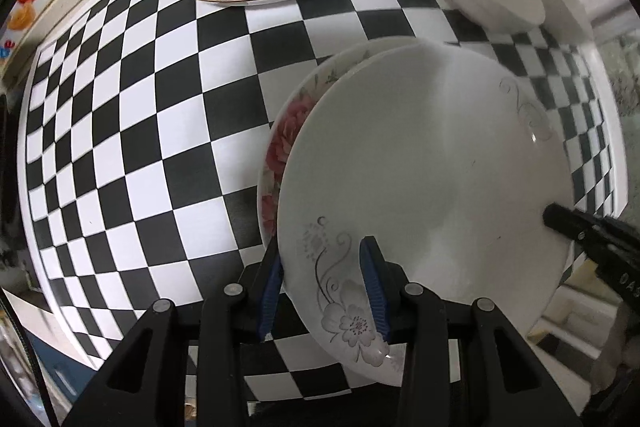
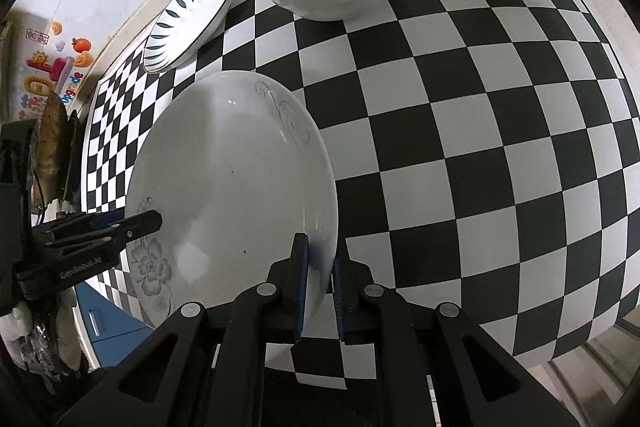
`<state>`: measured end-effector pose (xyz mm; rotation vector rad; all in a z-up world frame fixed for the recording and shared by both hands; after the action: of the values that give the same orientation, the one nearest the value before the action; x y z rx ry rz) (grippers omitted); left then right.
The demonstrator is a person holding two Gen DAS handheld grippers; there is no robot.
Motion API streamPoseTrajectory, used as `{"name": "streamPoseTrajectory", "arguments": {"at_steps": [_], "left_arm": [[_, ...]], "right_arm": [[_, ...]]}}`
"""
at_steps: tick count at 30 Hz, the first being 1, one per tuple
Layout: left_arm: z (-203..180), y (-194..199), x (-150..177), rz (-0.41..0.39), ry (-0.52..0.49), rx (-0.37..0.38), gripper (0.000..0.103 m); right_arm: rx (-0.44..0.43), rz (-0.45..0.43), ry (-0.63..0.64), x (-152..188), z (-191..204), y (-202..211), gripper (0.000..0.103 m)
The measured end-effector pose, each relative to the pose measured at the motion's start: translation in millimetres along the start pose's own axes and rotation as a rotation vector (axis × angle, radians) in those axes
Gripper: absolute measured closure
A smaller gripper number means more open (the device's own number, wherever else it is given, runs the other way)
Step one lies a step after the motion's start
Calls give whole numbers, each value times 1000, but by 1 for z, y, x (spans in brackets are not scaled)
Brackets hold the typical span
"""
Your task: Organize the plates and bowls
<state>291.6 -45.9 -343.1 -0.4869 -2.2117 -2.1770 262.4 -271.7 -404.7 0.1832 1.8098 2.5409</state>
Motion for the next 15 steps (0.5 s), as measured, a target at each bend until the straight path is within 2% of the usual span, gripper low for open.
{"name": "streamPoseTrajectory", "arguments": {"at_steps": [5, 9, 12, 15], "left_arm": [[-13, -4, -3, 29, -40, -66, 68], [-27, -7, -5, 33, -81, -157, 68], [-31, -7, -6, 35, -82, -166, 68], [-29, -5, -6, 41, -69, -142, 68]], "right_arm": [[19, 0, 17, -1, 2, 2, 91], [15, 12, 25, -2, 2, 1, 92], [19, 16, 34, -3, 5, -1, 92], [9, 34, 38, -4, 5, -4, 92]]}}
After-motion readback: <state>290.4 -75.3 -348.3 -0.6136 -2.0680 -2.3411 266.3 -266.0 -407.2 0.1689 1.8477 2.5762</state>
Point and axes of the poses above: each gripper's, at about its wrist camera, not at the fingertips, and y roughly against the way its jaws point, z to its left, x to its underside, the point moved 2 cm from there along -y, roughly the way its jaws point, and after that the axes turned 12 degrees about z, right-handed, at the moved point
